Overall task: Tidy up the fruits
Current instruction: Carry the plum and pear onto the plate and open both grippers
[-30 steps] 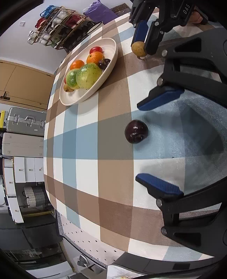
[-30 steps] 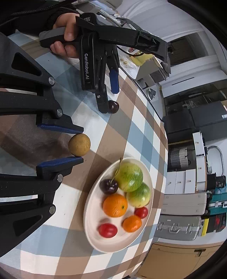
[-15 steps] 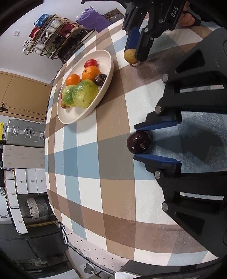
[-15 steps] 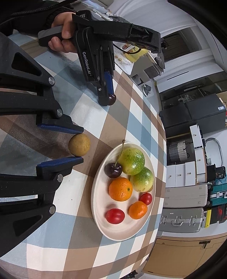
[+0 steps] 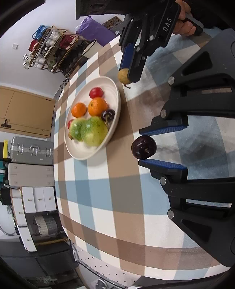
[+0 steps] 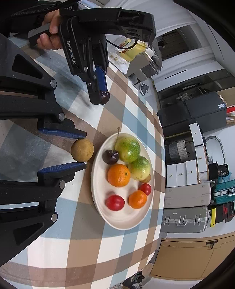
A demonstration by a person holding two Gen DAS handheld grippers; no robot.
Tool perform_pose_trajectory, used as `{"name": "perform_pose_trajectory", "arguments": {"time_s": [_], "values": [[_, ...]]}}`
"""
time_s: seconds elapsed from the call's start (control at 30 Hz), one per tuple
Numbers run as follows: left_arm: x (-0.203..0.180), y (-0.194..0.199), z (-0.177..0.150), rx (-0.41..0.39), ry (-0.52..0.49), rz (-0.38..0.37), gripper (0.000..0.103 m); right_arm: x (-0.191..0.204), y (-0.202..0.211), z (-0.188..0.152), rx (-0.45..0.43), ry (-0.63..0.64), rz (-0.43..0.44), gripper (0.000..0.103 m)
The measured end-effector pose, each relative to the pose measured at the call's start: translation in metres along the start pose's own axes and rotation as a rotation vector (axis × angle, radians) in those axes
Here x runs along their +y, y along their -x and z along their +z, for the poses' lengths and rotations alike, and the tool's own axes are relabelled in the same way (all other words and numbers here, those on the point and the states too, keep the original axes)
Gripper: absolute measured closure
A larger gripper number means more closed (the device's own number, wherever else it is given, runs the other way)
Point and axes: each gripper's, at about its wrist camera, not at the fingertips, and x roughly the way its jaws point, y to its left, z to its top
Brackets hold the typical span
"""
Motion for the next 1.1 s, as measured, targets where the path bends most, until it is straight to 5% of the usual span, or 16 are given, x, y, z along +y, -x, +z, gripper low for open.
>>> {"name": "perform_pose_trajectory", "arguments": {"time_s": [1.1], "values": [[-0.068,-0.037,0.091,-0.075,-0.110,-0.063,0.079,-0.063,0.001,0.058,-0.078,-0.041,-0.058,0.076]]}}
